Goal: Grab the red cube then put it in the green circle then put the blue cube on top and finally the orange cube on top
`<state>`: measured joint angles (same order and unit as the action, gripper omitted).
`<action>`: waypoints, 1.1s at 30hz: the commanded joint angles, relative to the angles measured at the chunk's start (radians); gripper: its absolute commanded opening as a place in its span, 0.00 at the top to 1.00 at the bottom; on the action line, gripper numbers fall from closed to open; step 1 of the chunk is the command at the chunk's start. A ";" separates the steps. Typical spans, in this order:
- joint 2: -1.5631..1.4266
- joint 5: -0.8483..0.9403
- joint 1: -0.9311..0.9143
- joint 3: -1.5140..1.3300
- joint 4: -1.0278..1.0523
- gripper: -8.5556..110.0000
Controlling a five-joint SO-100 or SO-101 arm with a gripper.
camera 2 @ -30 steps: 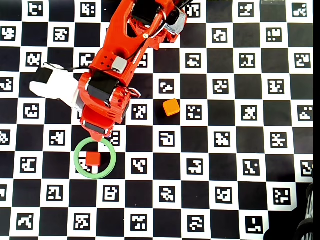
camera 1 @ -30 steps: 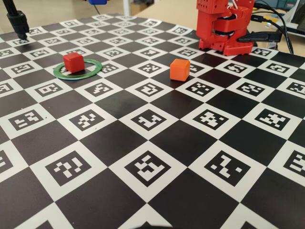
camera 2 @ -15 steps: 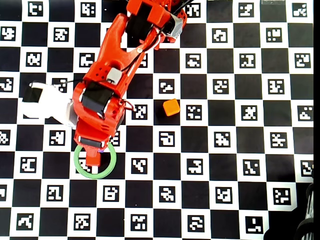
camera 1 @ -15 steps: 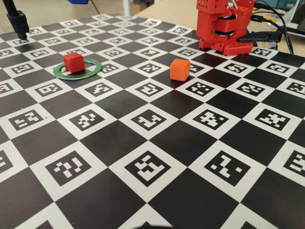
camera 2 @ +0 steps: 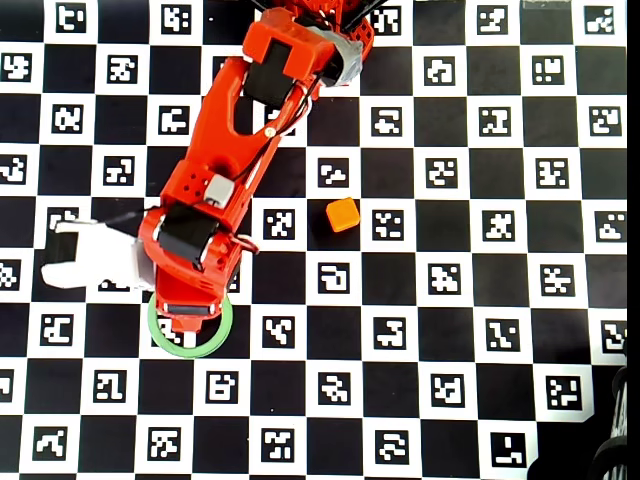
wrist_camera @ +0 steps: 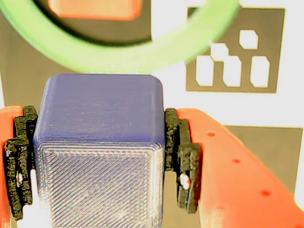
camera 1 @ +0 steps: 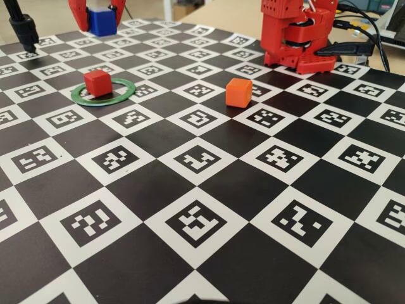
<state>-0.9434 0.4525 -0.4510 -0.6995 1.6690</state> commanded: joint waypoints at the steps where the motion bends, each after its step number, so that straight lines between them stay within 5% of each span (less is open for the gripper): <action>1: -0.021 0.015 -0.003 0.092 -0.035 0.87; 33: 0.066 0.052 -0.052 -0.011 -0.204 0.87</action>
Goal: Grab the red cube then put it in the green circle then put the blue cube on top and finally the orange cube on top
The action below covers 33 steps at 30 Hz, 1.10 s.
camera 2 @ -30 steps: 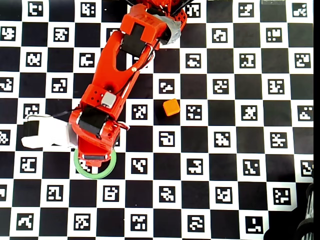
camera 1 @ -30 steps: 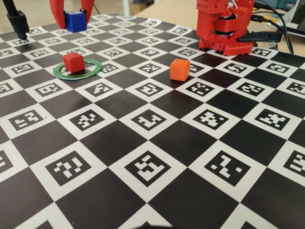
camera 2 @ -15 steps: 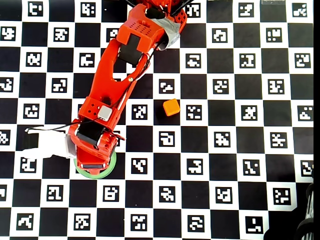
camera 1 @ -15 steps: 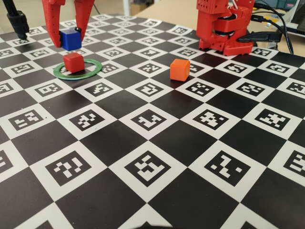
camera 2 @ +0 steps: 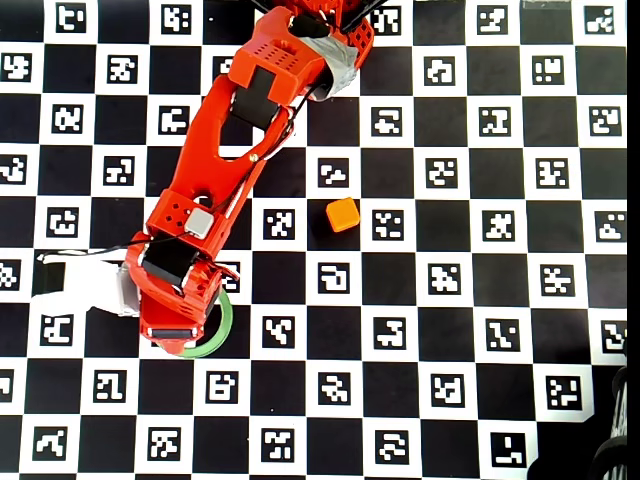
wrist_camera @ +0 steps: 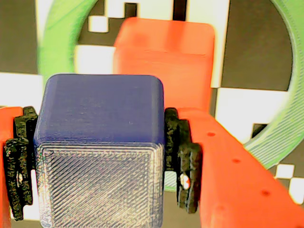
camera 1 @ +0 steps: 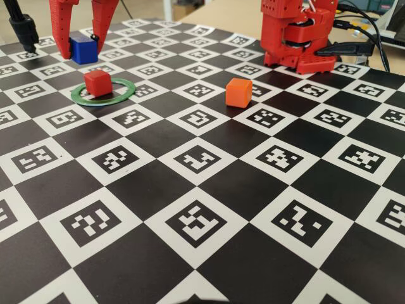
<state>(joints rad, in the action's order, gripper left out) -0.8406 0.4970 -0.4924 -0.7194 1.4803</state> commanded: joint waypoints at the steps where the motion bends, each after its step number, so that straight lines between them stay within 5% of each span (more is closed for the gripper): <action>1: -0.037 0.008 -0.011 0.005 -0.015 0.87; 33: -0.055 0.006 -0.002 -0.086 -0.034 0.87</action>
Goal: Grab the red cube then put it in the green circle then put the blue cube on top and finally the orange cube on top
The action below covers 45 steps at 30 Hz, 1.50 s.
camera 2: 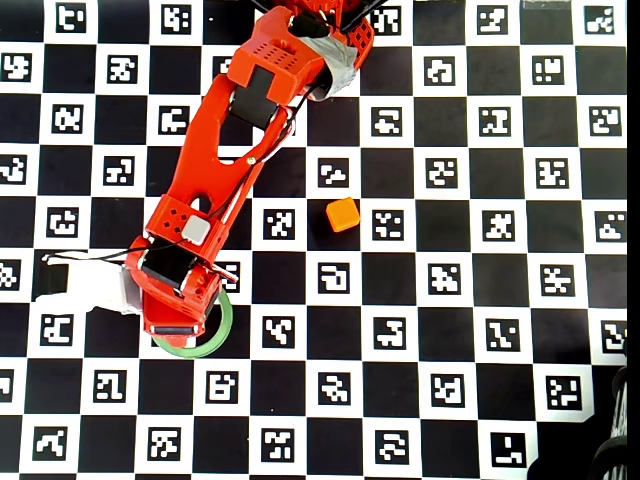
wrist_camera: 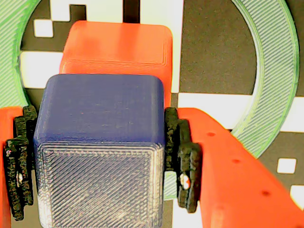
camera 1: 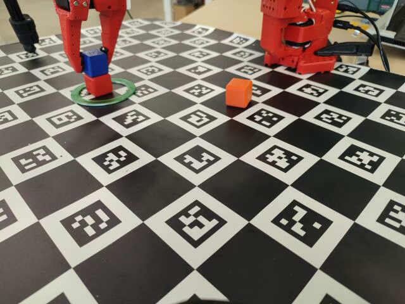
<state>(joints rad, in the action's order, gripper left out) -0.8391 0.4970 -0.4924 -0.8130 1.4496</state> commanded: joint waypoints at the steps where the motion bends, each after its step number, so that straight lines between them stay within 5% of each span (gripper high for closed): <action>1: -0.057 0.008 -0.002 0.008 0.003 0.86; 8: -0.055 0.011 0.005 0.006 0.020 0.66; 16: -0.078 -0.018 0.000 -0.011 0.000 0.55; 35: -0.268 -0.091 0.011 0.052 0.179 0.51; 45: -0.509 -0.339 0.061 -0.089 0.318 0.51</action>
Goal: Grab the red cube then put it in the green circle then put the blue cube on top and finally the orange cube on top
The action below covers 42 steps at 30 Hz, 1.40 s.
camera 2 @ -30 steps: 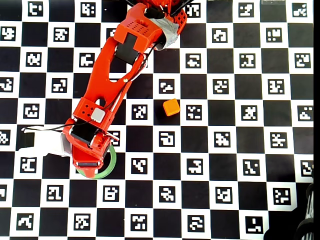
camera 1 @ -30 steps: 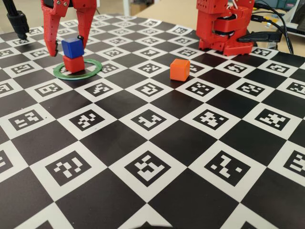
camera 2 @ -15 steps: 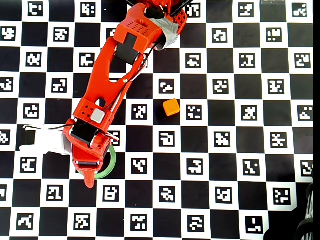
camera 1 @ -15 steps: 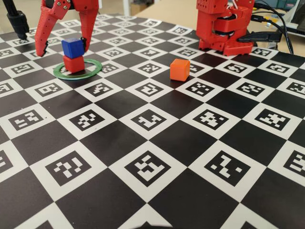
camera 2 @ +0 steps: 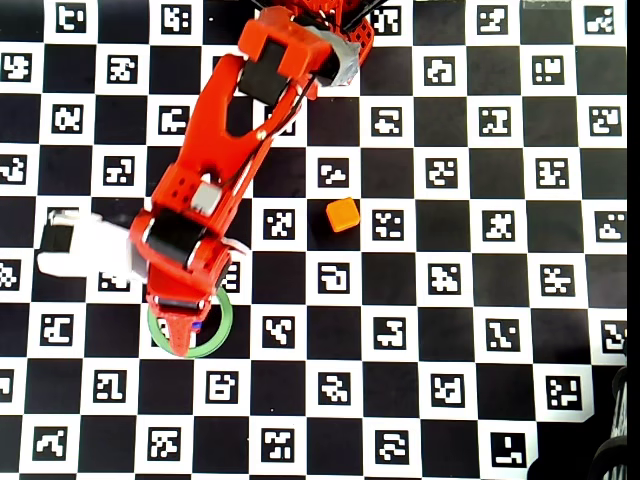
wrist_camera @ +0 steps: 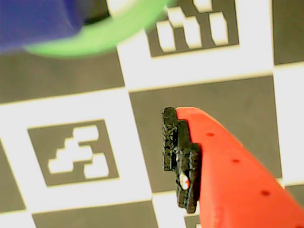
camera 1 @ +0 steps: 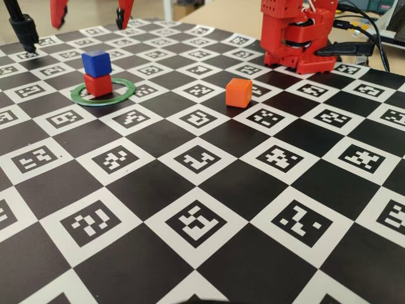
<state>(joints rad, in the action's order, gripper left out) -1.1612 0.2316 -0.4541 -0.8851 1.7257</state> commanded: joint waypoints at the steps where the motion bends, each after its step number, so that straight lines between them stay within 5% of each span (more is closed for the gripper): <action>1: -0.215 -0.097 0.031 -0.040 0.057 0.51; 26: -0.793 -0.531 0.480 -0.796 0.101 0.52; 42: -0.856 -0.623 0.723 -1.078 -0.178 0.51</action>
<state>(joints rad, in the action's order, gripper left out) -1.9666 -0.3820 0.2439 -1.9604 1.5892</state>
